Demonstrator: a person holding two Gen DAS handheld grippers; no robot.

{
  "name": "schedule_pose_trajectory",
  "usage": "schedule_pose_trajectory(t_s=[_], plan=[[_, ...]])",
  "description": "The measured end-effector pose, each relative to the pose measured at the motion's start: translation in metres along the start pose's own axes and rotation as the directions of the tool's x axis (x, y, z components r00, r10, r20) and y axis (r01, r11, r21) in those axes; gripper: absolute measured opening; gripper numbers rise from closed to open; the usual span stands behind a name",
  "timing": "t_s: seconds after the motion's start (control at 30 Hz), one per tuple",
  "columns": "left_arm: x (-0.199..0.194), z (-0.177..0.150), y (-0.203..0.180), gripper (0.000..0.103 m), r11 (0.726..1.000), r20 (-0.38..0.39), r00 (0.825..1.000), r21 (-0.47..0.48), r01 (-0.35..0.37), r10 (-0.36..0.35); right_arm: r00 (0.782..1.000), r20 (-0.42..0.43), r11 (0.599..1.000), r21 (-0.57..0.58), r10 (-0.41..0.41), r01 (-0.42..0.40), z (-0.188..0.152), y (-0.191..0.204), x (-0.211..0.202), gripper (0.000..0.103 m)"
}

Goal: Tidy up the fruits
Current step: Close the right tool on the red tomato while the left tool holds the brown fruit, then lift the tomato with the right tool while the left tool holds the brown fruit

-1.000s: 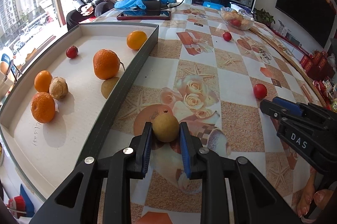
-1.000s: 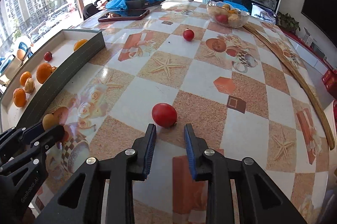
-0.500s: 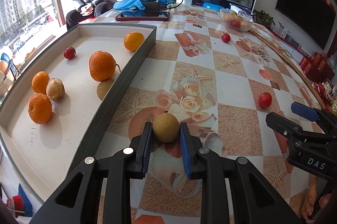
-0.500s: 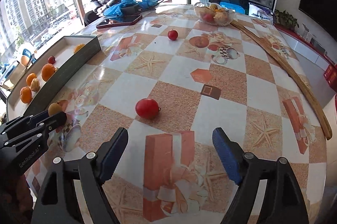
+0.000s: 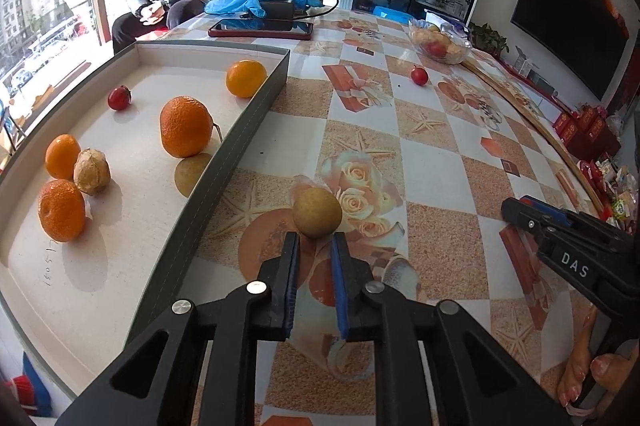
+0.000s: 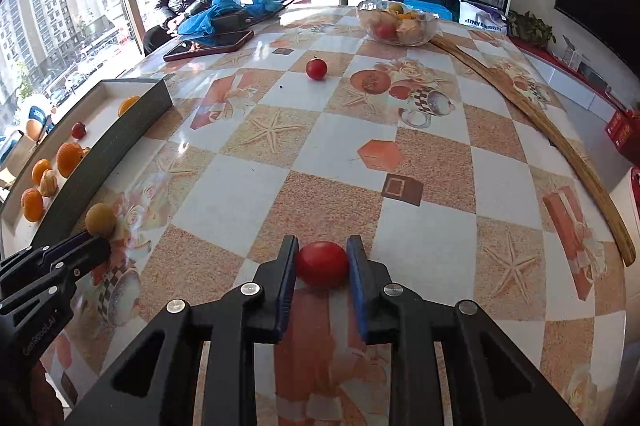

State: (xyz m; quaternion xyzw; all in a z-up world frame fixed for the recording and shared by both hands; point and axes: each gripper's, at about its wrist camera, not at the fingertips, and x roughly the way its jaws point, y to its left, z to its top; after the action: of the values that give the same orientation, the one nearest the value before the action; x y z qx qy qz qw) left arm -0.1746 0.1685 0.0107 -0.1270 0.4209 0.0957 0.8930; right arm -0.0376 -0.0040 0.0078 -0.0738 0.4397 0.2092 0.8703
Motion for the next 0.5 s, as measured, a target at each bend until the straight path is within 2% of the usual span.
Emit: schedule_pose_trajectory(t_s=[0.07,0.2,0.3,0.37,0.4,0.43,0.5], plan=[[-0.001,0.000,0.002,0.015,1.000,-0.004,1.000,-0.014,0.016,-0.016,1.000,0.012,0.999,0.039,-0.002,0.002,-0.010,-0.014,-0.010,0.026],[0.000,0.000,-0.005,0.015,1.000,0.001,1.000,0.000,-0.018,0.018,0.999,0.041,0.995,0.104,-0.007,0.002,-0.027,-0.033,-0.023,0.026],[-0.003,0.000,-0.005,0.016,0.999,0.008,0.999,-0.006,-0.034,0.034,0.999,0.048,0.991,0.132,-0.009,0.002,-0.028,-0.037,-0.024,0.026],[-0.005,0.000,-0.002,0.025,1.000,0.012,1.000,-0.014,-0.026,0.027,0.999,0.048,0.992,0.123,-0.012,0.006,-0.027,-0.035,-0.024,0.026],[-0.006,0.001,-0.001,0.042,0.999,0.019,0.999,-0.019,-0.026,0.027,0.999,0.048,0.993,0.117,-0.011,0.005,-0.026,-0.034,-0.023,0.026],[-0.007,0.003,0.000,0.053,0.999,0.029,0.999,-0.024,-0.028,0.029,0.999,0.048,0.994,0.113,-0.011,0.006,-0.026,-0.033,-0.023,0.026],[-0.008,0.009,-0.001,0.056,1.000,0.045,0.999,-0.022,-0.020,0.021,0.999,0.049,0.994,0.112,-0.008,0.003,-0.026,-0.033,-0.023,0.026]])
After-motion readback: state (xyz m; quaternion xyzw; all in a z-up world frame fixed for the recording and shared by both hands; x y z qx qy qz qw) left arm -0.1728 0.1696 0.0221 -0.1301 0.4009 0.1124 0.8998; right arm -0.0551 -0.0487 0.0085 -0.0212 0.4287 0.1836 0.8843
